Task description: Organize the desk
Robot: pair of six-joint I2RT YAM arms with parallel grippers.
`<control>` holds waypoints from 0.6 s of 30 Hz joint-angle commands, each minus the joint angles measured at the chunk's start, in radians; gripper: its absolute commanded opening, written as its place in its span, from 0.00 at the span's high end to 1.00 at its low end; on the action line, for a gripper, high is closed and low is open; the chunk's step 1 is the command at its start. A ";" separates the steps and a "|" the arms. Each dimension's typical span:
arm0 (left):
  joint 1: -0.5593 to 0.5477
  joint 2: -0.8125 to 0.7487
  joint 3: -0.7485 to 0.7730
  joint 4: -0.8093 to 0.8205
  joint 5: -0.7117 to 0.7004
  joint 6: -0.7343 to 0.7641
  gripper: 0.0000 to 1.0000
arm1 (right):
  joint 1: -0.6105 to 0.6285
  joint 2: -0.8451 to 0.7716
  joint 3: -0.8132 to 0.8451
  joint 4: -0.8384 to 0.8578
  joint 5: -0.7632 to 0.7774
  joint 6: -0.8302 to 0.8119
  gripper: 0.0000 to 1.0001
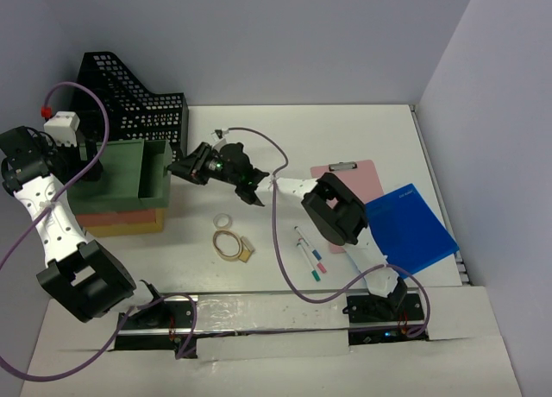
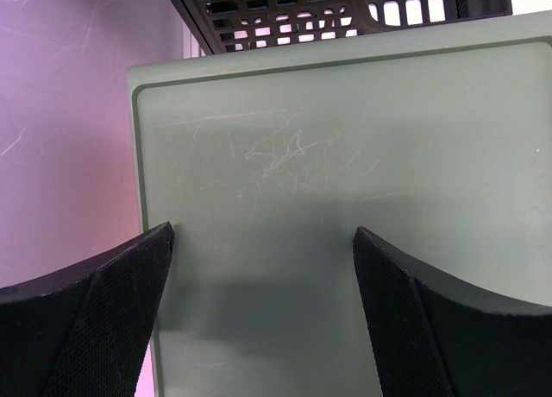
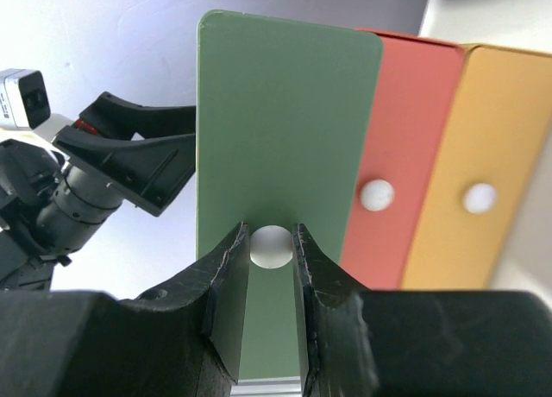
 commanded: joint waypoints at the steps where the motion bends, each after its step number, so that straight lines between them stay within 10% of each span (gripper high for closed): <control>1: -0.002 0.038 -0.021 -0.134 -0.030 0.027 0.09 | -0.021 -0.100 -0.060 0.039 -0.002 -0.056 0.90; 10: -0.002 0.034 -0.021 -0.134 -0.035 0.026 0.09 | -0.037 -0.125 -0.138 0.072 0.011 -0.047 0.85; 18: -0.001 0.035 -0.020 -0.133 -0.030 0.012 0.06 | -0.041 -0.167 -0.120 0.013 0.011 -0.114 0.44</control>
